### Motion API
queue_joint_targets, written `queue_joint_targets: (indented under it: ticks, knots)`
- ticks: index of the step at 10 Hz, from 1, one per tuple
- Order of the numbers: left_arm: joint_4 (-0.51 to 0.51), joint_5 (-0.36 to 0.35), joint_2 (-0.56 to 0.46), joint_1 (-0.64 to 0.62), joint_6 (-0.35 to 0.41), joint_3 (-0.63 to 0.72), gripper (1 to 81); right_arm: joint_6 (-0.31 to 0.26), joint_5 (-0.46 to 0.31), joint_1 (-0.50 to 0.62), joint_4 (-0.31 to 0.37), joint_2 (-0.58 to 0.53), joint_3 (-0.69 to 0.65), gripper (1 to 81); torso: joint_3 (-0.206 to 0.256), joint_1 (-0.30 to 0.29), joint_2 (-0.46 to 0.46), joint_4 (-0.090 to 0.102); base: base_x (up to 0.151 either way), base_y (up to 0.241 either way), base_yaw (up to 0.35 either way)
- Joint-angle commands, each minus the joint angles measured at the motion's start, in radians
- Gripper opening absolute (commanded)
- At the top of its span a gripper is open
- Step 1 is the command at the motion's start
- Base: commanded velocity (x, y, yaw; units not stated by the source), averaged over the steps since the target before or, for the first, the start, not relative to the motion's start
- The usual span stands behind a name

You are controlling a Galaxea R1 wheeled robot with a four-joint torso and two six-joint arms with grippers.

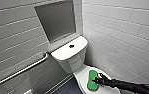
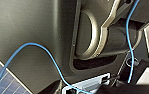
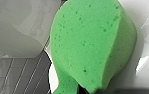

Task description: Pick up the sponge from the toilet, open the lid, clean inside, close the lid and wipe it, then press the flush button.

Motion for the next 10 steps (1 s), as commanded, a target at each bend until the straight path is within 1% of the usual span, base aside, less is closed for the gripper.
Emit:
queue_joint_targets:
  ticks: [1, 4, 5, 6, 7, 9, 10]
  knots:
    - [0.004, 0.096, -0.027, 0.020, 0.009, 0.012, 81.1, 0.000, 0.045, 0.027, 0.003, -0.224, 0.235, 1.0, 0.000, 0.000, 0.000, 0.000, 0.000, 0.000, 0.000]
    - [0.004, 0.098, -0.025, 0.020, 0.010, 0.013, 81.1, 0.000, 0.089, -0.053, 0.004, -0.326, 0.285, 1.0, 0.000, 0.000, 0.000, 0.000, 0.000, 0.000, 0.000]
    - [0.005, 0.098, -0.027, 0.020, 0.010, 0.013, 81.1, 0.000, 0.117, -0.091, 0.006, -0.367, 0.304, 1.0, 0.000, 0.000, 0.000, 0.000, 0.000, 0.000, 0.000]
    - [0.011, 0.096, -0.027, 0.018, 0.009, 0.013, 81.1, 0.000, 0.122, -0.120, 0.006, -0.403, 0.328, 1.0, 0.000, 0.000, 0.000, 0.000, 0.000, 0.000, 0.000]
    - [0.014, 0.098, -0.025, 0.011, 0.009, 0.013, 81.1, 0.000, 0.125, -0.148, 0.006, -0.450, 0.362, 1.0, 0.000, 0.000, 0.000, 0.000, 0.000, 0.000, 0.000]
    - [0.016, 0.106, -0.024, -0.002, 0.009, 0.016, 81.1, 0.000, 0.174, -0.212, 0.006, -0.533, 0.433, 1.0, 0.000, 0.000, 0.000, 0.000, 0.000, 0.000, 0.000]
    - [0.018, 0.106, -0.023, -0.005, 0.009, 0.016, 81.1, 0.000, 0.182, -0.234, 0.006, -0.586, 0.479, 1.0, 0.000, 0.000, 0.000, 0.000, 0.000, 0.000, 0.000]
